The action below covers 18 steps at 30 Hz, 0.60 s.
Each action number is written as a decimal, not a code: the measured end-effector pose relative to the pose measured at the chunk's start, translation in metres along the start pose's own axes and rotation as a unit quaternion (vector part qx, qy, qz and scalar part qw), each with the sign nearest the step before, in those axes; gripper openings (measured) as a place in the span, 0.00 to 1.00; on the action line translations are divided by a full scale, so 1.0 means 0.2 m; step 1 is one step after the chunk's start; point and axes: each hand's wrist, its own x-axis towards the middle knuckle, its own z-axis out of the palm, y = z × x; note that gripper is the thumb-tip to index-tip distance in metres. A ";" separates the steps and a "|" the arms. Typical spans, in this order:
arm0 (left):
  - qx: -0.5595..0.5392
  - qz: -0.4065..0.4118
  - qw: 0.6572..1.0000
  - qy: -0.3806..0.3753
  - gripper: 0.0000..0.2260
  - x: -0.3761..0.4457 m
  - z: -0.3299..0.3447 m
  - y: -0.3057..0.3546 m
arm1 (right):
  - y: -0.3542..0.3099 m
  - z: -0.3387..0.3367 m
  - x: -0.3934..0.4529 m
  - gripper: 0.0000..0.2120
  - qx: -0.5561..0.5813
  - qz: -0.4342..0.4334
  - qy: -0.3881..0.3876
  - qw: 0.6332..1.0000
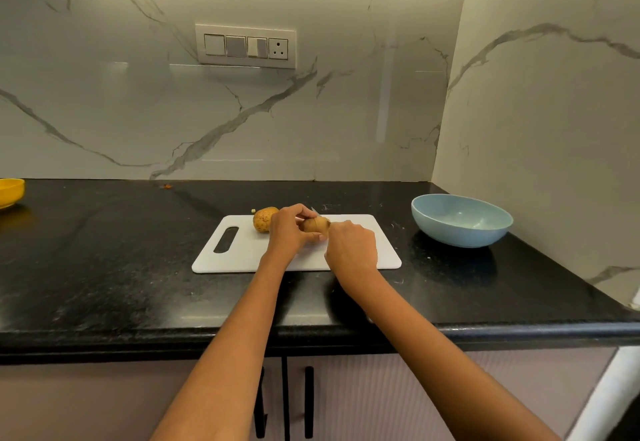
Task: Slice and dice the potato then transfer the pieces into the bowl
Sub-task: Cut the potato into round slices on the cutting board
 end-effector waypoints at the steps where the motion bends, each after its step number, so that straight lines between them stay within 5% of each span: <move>1: -0.002 -0.001 1.000 0.003 0.15 0.00 0.00 0.00 | -0.01 0.00 0.01 0.10 0.000 -0.007 -0.003 1.000; 18: -0.017 0.006 1.000 -0.002 0.18 -0.01 -0.01 -0.02 | 0.05 0.05 -0.05 0.12 -0.034 -0.037 -0.018 0.999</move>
